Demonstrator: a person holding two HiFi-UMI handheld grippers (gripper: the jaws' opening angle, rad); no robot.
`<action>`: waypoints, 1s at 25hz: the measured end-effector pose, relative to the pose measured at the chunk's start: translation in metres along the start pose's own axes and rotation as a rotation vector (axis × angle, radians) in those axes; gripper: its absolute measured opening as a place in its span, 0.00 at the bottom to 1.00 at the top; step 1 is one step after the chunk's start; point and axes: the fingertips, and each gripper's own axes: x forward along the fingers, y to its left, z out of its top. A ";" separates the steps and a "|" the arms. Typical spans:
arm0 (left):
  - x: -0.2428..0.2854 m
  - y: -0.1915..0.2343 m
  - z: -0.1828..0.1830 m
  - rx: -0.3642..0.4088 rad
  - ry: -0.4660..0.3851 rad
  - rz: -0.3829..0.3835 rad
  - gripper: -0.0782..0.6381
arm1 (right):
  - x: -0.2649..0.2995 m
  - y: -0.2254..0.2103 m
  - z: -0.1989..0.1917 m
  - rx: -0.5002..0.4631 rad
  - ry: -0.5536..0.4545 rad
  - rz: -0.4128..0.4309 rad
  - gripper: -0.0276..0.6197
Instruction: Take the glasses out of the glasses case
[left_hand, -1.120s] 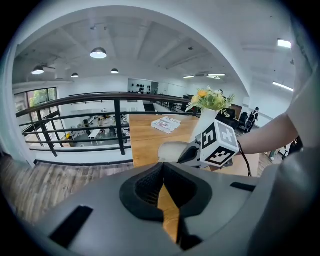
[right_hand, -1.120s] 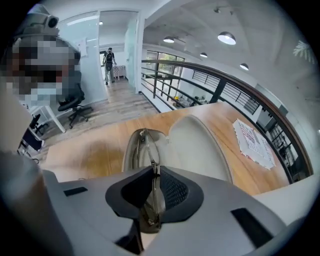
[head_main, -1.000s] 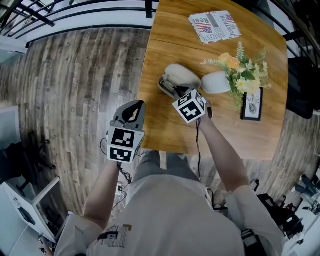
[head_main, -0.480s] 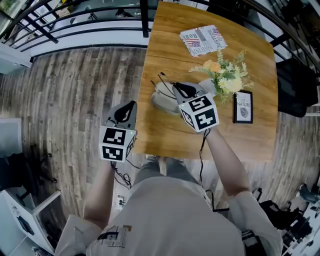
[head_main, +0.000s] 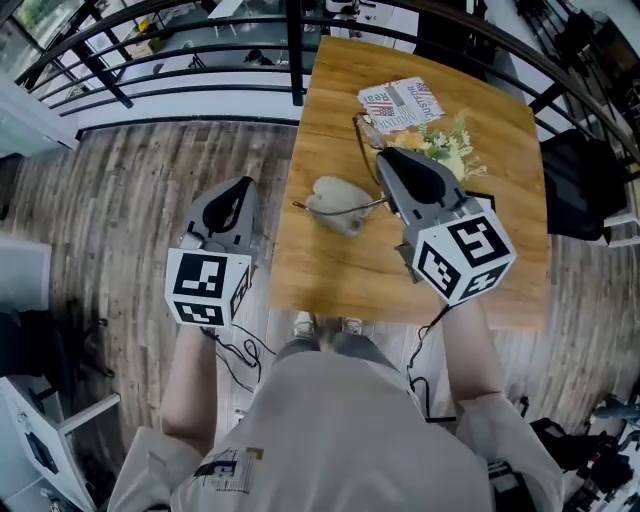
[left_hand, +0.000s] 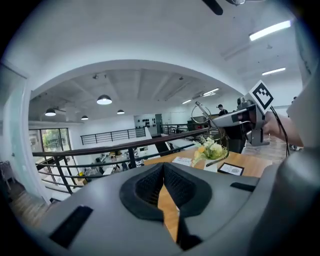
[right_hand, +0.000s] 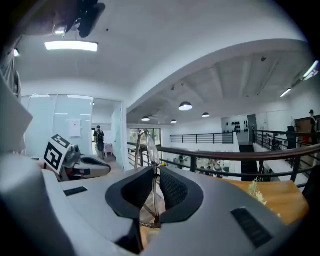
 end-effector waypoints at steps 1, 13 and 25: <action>-0.005 0.000 0.011 0.021 -0.024 0.006 0.13 | -0.010 0.001 0.014 0.007 -0.041 -0.001 0.14; -0.073 -0.014 0.121 0.167 -0.253 0.054 0.13 | -0.139 0.007 0.110 -0.024 -0.330 -0.106 0.14; -0.107 -0.051 0.122 0.222 -0.242 0.045 0.13 | -0.189 0.014 0.092 -0.018 -0.340 -0.136 0.14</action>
